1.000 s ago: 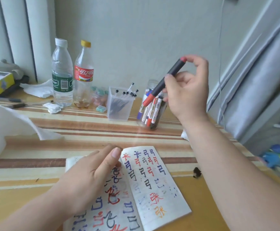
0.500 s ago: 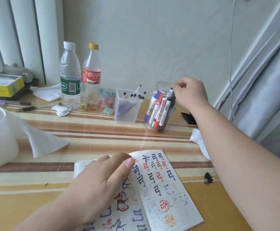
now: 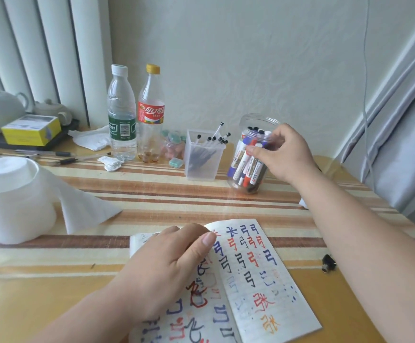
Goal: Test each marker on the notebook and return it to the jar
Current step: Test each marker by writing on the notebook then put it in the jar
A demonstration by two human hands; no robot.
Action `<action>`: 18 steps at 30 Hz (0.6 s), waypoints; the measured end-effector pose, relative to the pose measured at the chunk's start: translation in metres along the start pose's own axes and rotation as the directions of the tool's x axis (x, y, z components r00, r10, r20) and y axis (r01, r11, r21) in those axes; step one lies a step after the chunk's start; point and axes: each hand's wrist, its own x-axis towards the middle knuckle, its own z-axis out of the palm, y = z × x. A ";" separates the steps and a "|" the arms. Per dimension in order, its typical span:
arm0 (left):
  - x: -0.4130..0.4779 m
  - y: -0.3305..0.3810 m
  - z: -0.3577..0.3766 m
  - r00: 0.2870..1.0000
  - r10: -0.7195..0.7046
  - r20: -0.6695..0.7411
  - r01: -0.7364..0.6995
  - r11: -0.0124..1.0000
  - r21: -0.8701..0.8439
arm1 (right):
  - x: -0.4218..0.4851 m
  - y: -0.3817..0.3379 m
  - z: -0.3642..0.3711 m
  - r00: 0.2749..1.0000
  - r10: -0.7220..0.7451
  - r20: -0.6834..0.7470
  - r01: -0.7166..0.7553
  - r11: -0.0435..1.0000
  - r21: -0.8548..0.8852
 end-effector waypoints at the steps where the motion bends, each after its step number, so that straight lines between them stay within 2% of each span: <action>1: 0.000 0.000 0.000 1.000 -0.004 -0.002 0.004 1.000 0.002 | -0.006 -0.004 -0.001 0.999 -0.048 -0.016 0.048 0.999 -0.014; 4: 0.001 0.000 -0.001 1.000 -0.016 -0.013 0.016 1.000 0.000 | -0.015 -0.014 -0.004 0.994 -0.061 -0.089 0.062 0.998 0.001; 9: 0.002 0.000 -0.001 1.000 -0.018 -0.009 0.018 1.000 0.011 | -0.027 -0.012 -0.008 0.996 -0.059 -0.067 0.057 0.998 -0.022; 18: 0.002 -0.001 0.001 0.999 -0.025 -0.021 0.026 0.999 0.040 | -0.008 -0.012 -0.019 0.986 0.164 0.036 -0.160 0.983 -0.094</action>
